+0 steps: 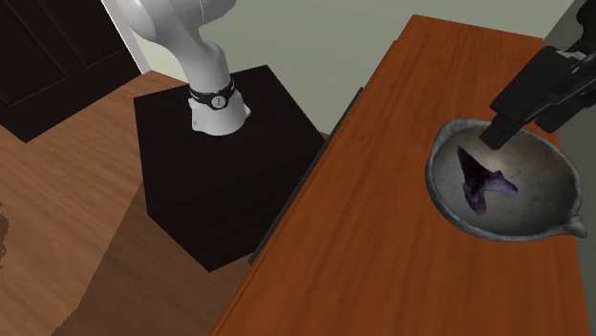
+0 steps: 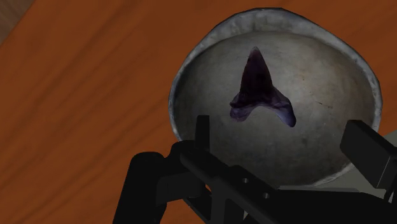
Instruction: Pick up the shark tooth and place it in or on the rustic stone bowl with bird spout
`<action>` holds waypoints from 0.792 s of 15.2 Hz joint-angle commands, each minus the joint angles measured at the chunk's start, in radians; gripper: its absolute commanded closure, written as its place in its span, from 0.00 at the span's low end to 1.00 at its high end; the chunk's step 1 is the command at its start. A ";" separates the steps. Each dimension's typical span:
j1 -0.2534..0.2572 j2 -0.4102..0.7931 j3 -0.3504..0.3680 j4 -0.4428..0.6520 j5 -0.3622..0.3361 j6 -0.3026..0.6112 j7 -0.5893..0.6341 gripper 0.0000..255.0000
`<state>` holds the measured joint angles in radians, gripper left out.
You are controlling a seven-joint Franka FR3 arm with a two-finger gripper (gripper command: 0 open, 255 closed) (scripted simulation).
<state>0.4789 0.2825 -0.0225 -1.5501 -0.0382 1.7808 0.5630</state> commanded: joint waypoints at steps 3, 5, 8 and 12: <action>0.001 0.003 0.001 0.072 0.000 -0.069 -0.001 0.00; 0.002 0.012 0.001 0.145 0.001 -0.132 -0.001 0.00; 0.002 0.012 0.001 0.144 0.001 -0.132 -0.001 0.00; 0.002 0.012 0.001 0.145 0.001 -0.132 -0.001 0.00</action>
<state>0.4813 0.2947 -0.0213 -1.4057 -0.0373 1.6486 0.5616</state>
